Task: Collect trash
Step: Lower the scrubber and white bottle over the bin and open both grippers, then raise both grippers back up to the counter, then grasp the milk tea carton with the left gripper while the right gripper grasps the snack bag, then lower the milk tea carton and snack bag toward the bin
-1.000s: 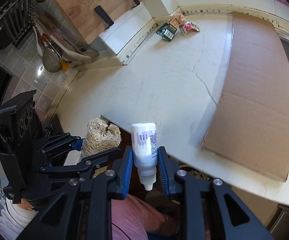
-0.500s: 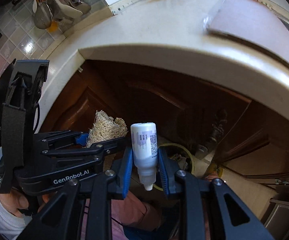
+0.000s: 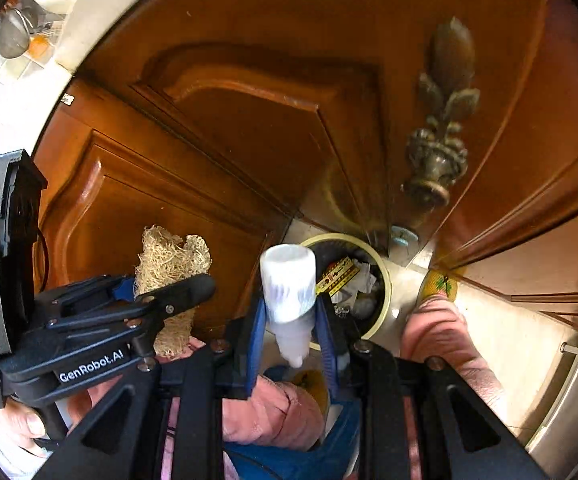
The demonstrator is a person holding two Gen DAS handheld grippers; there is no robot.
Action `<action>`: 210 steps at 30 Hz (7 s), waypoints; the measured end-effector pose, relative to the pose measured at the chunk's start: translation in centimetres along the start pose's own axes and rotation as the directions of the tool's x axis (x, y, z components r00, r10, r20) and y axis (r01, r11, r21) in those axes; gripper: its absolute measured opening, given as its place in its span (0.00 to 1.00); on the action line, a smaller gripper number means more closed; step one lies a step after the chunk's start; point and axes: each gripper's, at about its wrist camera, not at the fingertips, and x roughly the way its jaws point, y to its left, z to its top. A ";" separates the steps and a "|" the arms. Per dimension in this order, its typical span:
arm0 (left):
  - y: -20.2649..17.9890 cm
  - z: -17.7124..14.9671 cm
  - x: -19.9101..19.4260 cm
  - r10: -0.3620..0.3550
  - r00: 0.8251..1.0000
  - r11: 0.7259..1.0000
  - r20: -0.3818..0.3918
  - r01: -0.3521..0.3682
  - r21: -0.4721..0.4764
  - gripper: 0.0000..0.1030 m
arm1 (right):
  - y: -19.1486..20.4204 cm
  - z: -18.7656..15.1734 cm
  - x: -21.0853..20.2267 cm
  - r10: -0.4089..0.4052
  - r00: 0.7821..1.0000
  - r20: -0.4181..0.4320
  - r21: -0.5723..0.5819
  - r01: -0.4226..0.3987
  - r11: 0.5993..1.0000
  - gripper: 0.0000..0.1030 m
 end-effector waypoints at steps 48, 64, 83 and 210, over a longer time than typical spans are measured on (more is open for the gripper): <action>-2.9 0.8 -10.6 0.130 0.971 0.978 0.200 -0.158 0.136 0.85 | 3.1 1.6 -9.0 -0.018 0.984 0.178 -0.039 0.025 0.999 0.25; -9.7 13.1 -22.5 0.148 0.880 0.910 0.451 -0.300 0.287 0.85 | 3.5 12.7 -22.5 -0.006 0.924 0.382 -0.091 0.044 0.995 0.25; -14.0 38.0 -18.4 0.179 0.861 0.875 0.476 -0.360 0.323 0.85 | -2.3 34.1 -23.4 -0.008 0.909 0.418 -0.021 0.019 1.000 0.34; 3.4 2.3 4.7 0.001 1.000 0.998 0.004 -0.001 -0.070 0.43 | -0.8 1.6 4.4 -0.063 0.998 -0.013 -0.102 0.061 0.993 0.26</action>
